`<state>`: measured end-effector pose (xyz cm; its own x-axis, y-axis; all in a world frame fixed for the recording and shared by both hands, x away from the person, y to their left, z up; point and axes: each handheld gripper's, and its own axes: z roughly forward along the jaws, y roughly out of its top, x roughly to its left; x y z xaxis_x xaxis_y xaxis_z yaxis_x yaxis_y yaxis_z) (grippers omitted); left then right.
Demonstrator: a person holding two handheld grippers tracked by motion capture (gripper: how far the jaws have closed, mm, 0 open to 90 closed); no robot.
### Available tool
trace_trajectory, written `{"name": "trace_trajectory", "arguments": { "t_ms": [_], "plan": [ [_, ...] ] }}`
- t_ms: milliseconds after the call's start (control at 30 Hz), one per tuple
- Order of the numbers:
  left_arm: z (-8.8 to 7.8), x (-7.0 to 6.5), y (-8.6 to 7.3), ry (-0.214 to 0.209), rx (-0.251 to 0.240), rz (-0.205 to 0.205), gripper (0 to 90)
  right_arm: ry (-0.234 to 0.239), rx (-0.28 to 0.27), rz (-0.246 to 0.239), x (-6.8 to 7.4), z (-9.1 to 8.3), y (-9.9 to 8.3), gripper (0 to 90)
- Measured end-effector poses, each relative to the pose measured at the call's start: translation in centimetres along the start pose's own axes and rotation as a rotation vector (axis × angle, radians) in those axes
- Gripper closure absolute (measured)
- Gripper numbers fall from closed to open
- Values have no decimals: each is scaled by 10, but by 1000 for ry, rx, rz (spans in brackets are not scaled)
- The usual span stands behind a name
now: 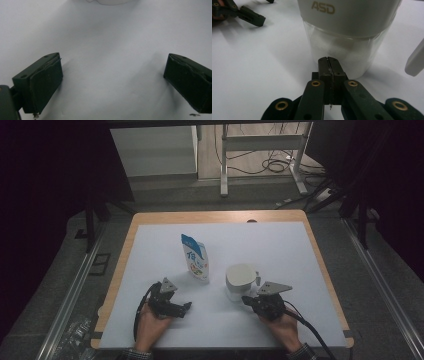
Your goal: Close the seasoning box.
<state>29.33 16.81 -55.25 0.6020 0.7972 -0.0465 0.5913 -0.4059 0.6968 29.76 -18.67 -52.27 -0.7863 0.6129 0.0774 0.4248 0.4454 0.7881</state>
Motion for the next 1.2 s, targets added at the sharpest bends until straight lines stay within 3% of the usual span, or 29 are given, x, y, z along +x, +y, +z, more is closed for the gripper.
{"name": "trace_trajectory", "arguments": {
  "t_ms": [700,1200],
  "plan": [
    [0,0,0,0,0,1,25,-44,8,-29,-3,30,24,893],
    [0,0,0,0,0,0,25,-53,6,-23,-11,40,32,893]
  ]
}}
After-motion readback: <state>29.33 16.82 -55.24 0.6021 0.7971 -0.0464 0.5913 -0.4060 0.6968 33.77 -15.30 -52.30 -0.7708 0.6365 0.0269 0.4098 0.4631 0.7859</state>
